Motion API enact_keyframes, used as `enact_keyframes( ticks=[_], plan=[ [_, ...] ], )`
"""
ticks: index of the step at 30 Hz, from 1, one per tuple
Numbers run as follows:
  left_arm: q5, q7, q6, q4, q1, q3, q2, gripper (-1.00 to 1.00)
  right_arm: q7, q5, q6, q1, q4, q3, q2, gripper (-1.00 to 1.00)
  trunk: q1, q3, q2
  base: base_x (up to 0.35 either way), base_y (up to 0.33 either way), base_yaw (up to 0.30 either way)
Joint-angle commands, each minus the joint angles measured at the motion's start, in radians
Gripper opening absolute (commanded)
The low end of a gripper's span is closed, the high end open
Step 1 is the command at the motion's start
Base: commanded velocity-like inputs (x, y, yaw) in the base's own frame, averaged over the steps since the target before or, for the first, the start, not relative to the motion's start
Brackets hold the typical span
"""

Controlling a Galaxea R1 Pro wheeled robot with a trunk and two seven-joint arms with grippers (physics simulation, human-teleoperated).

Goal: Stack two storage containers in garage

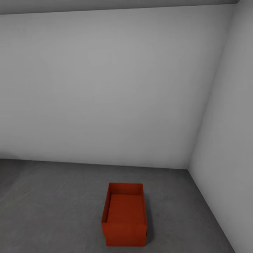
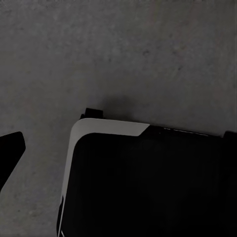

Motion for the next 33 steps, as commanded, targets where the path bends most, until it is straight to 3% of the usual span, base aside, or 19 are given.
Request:
enact_keyframes(
  ticks=[1,33],
  plan=[
    [0.010,-0.004,-0.003,0.001,0.000,-0.008,0.000,1.00,-0.002,-0.010,-0.006,-0.001,0.003,0.008,0.001,1.00,0.000,0.001,-0.001,0.000,0.000,0.000],
    [0.010,-0.004,-0.003,0.001,0.000,-0.008,0.000,1.00,-0.002,0.001,-0.004,-0.001,0.002,0.009,-0.010,1.00,0.000,0.042,-0.001,0.000,0.000,0.000]
  ],
)
